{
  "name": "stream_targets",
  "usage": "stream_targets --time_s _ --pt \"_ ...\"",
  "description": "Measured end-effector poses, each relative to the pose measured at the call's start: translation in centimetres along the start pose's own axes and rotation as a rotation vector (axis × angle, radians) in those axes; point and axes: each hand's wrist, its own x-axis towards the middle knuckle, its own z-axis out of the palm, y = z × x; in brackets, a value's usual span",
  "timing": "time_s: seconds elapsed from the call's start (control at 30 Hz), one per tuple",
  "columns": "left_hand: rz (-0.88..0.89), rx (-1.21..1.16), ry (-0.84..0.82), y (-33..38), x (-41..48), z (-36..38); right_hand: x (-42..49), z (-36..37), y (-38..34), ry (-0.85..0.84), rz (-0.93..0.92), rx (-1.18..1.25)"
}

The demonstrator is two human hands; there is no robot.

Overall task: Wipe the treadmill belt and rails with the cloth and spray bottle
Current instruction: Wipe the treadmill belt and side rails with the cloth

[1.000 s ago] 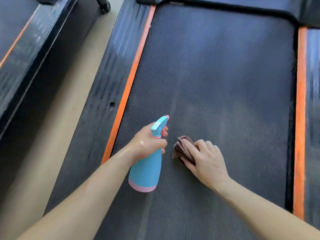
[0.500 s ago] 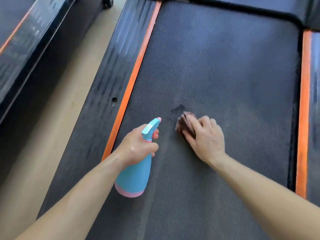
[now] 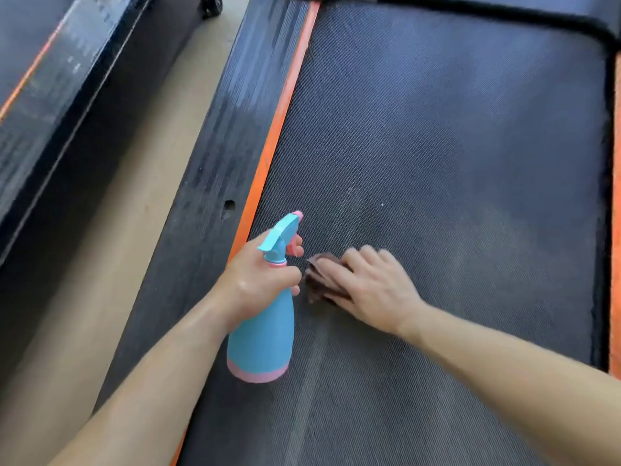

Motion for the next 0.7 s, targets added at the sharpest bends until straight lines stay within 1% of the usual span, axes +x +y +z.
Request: stream_targets --time_s 0.03,0.1,0.17,0.23,0.27,0.3,0.33,0.4,0.43,0.47,0.5,0.53,0.57,0.63,0.67,0.7 --pt "-0.001 -0.008 0.007 0.1 0.1 0.0 1.7 0.2 1.7 0.034 0.037 -0.027" --pt "-0.016 -0.011 0.008 0.0 0.3 0.1 5.9 0.1 4.9 0.111 0.226 -0.043" --pt "-0.043 0.003 -0.002 0.0 0.3 0.4 8.9 -0.1 7.4 0.104 0.423 -0.038" --pt "-0.050 0.036 -0.018 0.1 0.0 0.4 9.3 0.3 6.9 0.115 0.521 -0.074" --pt "-0.043 0.054 -0.019 0.3 -0.1 0.3 8.5 0.4 5.7 0.130 0.522 -0.098" --pt "-0.041 0.060 -0.015 0.3 -0.2 0.3 6.9 0.3 3.9 0.140 0.482 -0.097" --pt "-0.041 0.057 -0.010 0.3 -0.3 0.2 4.8 0.2 1.8 0.135 0.400 -0.073" --pt "-0.048 0.043 0.009 0.5 -0.5 -0.1 0.1 0.5 -2.2 0.082 0.141 -0.022" --pt "-0.046 0.051 0.010 0.3 -0.5 -0.2 -1.3 0.8 -3.1 0.063 0.019 -0.026" --pt "-0.047 0.069 0.013 0.0 -0.4 -0.2 -1.7 0.8 -2.7 0.044 -0.064 -0.021" --pt "-0.048 0.074 0.020 -0.2 -0.5 -0.2 -0.9 0.6 -1.5 0.029 -0.099 -0.022" --pt "-0.050 0.063 0.023 -0.4 -0.5 -0.1 0.6 0.6 0.0 0.030 -0.072 -0.041" --pt "-0.052 0.050 0.023 -0.7 -0.5 -0.1 2.4 0.5 1.5 0.051 0.015 -0.062" --pt "-0.054 0.049 0.007 -1.1 -0.3 0.1 6.1 0.0 5.2 0.109 0.292 -0.075" --pt "-0.052 0.052 -0.009 -1.2 -0.4 0.2 7.3 -0.3 6.7 0.120 0.403 -0.069" --pt "-0.050 0.053 -0.024 -1.2 -0.5 0.3 7.8 -0.3 7.3 0.124 0.473 -0.078"
